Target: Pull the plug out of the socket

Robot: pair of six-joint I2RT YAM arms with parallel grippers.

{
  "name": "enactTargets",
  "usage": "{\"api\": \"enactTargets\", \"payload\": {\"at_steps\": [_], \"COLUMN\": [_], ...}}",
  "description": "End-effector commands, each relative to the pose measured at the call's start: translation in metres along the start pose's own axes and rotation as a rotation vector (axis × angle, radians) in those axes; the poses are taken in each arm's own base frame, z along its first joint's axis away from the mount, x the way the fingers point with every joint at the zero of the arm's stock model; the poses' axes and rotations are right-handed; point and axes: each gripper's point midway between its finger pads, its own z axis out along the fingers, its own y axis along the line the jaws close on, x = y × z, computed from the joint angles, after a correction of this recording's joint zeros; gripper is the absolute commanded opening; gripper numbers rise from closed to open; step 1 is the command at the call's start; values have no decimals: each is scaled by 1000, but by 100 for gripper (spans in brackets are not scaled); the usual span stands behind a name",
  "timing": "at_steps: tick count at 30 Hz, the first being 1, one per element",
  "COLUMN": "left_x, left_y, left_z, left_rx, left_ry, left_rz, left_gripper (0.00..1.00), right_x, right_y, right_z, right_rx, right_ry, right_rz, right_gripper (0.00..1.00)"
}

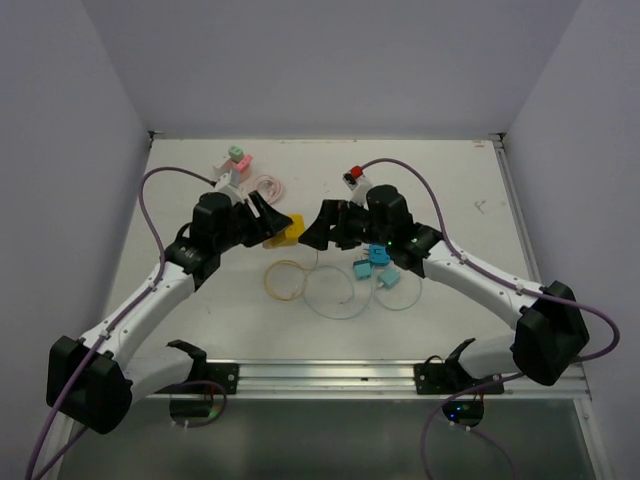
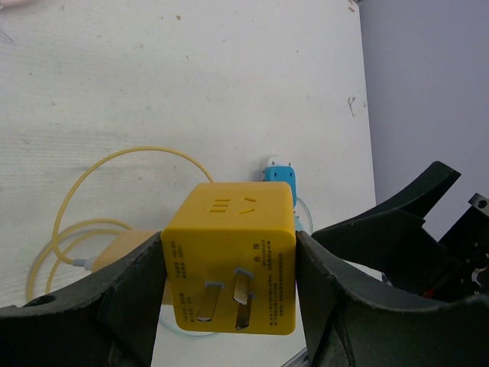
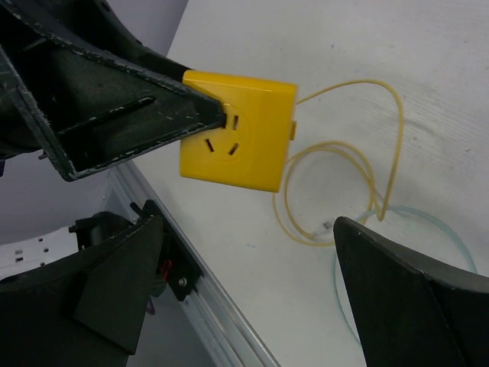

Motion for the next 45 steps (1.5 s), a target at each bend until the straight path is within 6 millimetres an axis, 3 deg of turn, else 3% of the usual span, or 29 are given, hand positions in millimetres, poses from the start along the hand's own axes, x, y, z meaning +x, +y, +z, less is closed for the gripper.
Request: {"api": "enactTargets", "payload": {"at_steps": [1, 10, 21, 25, 32, 33, 35, 36, 38, 39, 42, 45], "left_x": [-20, -20, -14, -12, -16, -16, -17, -17, -19, -20, -25, -30], "left_y": [-23, -39, -42, -43, -40, -40, -41, -41, -42, -43, -45, -46], "left_z": [0, -2, -3, -4, -6, -6, -7, -8, -10, -11, -15, -19], "left_rx": [14, 13, 1, 3, -12, -12, -8, -7, -2, 3, 7, 5], "left_ry": [-65, -89, -91, -88, -109, -109, -113, -116, -125, -130, -149, -167], "left_rz": [-22, -26, -51, -67, -69, -64, -47, -41, -21, -10, 23, 51], "left_gripper": [0, 0, 0, 0, 0, 2, 8, 16, 25, 36, 54, 67], "right_x": [-23, -16, -16, -13, -9, -7, -5, -1, 0, 2, 6, 9], "right_y": [33, 35, 29, 26, 21, 18, 16, 12, 10, 8, 5, 4], "right_z": [6, 25, 41, 47, 46, 45, 43, 42, 40, 38, 34, 29], "right_rx": [-74, -41, 0, 1, 6, 14, 27, 37, 46, 50, 57, 51], "right_ry": [-79, -81, -114, -121, -122, -119, -120, -111, -107, -105, -98, -87], "right_rz": [-43, -52, -49, -42, -31, -31, -24, -23, -23, -21, -26, -24], "right_gripper": [98, 95, 81, 71, 30, 20, 12, 2, 0, 0, 0, 0]}}
